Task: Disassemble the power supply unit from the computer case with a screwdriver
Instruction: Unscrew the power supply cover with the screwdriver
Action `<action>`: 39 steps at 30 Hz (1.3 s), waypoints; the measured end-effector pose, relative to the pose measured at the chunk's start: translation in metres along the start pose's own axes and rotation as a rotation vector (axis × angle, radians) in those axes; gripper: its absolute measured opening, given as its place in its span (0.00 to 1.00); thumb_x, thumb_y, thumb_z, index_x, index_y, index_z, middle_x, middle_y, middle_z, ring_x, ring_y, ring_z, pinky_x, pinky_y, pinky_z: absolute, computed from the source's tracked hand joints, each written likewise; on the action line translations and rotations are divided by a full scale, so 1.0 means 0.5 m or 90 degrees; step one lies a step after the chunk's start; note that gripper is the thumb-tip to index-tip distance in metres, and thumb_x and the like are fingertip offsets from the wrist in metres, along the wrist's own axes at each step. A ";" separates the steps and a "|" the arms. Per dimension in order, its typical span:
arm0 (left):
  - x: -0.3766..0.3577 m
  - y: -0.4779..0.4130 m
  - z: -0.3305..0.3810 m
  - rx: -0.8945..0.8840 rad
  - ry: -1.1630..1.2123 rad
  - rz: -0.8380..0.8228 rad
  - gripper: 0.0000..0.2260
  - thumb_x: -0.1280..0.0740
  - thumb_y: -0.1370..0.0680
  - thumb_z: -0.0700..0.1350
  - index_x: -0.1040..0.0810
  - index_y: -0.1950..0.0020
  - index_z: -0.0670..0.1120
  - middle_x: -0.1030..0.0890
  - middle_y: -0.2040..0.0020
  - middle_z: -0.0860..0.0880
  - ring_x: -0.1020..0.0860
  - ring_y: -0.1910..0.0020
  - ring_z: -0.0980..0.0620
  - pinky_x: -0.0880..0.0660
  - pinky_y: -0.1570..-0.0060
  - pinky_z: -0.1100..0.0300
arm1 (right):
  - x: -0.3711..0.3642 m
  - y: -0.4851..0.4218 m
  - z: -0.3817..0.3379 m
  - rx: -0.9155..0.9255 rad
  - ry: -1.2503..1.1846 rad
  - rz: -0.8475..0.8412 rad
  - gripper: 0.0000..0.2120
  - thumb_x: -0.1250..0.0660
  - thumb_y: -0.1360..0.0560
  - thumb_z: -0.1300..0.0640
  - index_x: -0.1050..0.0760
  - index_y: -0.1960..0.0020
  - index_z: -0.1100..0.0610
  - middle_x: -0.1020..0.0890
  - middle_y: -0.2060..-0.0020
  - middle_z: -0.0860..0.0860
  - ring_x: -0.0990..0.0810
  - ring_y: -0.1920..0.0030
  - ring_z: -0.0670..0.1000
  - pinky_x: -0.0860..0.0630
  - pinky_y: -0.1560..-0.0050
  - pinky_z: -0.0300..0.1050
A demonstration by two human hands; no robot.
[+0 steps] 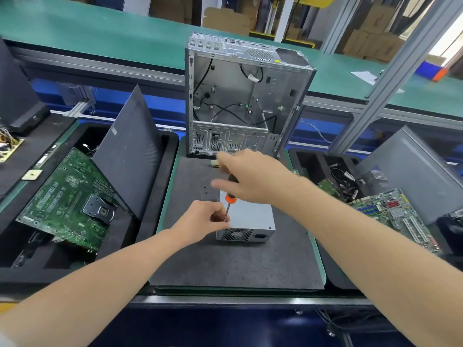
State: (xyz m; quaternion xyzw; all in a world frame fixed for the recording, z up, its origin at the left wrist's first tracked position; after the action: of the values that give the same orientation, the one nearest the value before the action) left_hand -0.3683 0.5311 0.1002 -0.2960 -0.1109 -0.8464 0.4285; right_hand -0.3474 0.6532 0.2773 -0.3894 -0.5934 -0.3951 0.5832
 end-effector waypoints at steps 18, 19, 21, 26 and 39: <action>0.017 0.014 0.004 -0.036 0.019 -0.010 0.08 0.24 0.26 0.39 0.16 0.49 0.49 0.16 0.58 0.58 0.17 0.56 0.56 0.21 0.50 0.64 | 0.008 -0.002 -0.024 0.111 -0.123 -0.095 0.14 0.27 0.28 0.62 0.25 0.45 0.52 0.20 0.57 0.46 0.30 0.55 0.45 0.34 0.58 0.30; 0.018 0.014 0.005 -0.029 0.025 -0.009 0.06 0.24 0.25 0.40 0.15 0.50 0.50 0.15 0.57 0.59 0.17 0.55 0.57 0.22 0.50 0.67 | 0.008 -0.004 -0.026 0.114 -0.121 -0.094 0.14 0.27 0.28 0.62 0.24 0.45 0.52 0.20 0.57 0.46 0.30 0.54 0.46 0.34 0.58 0.29; 0.021 0.011 0.007 -0.014 0.029 -0.019 0.07 0.24 0.23 0.42 0.16 0.54 0.55 0.14 0.55 0.59 0.16 0.54 0.60 0.24 0.50 0.72 | 0.008 -0.003 -0.031 0.106 -0.111 -0.079 0.12 0.30 0.27 0.60 0.26 0.45 0.53 0.22 0.58 0.47 0.28 0.54 0.49 0.32 0.57 0.32; 0.020 0.003 0.009 -0.018 -0.031 -0.054 0.01 0.25 0.21 0.44 0.15 0.52 0.49 0.15 0.55 0.62 0.18 0.53 0.66 0.27 0.51 0.75 | 0.011 0.005 -0.030 -0.113 0.157 0.039 0.28 0.43 0.20 0.32 0.34 0.63 0.55 0.32 0.70 0.49 0.33 0.72 0.51 0.41 0.71 0.43; 0.020 0.007 0.004 -0.014 0.016 -0.052 0.09 0.26 0.24 0.39 0.16 0.48 0.51 0.15 0.56 0.56 0.17 0.55 0.56 0.21 0.49 0.64 | 0.006 0.011 -0.011 0.014 -0.110 -0.084 0.07 0.32 0.25 0.60 0.25 0.49 0.52 0.27 0.53 0.48 0.25 0.50 0.52 0.22 0.50 0.52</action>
State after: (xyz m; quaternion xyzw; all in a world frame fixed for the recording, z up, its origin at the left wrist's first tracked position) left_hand -0.3693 0.5233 0.1077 -0.2853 -0.1084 -0.8679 0.3920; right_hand -0.3400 0.6502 0.2804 -0.3758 -0.6701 -0.3913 0.5067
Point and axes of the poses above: each hand's wrist, its own y-axis away from the middle knuckle, its own x-axis out of the back of the hand, z = x × y, the point moved 4 cm from there along -y, towards the middle knuckle
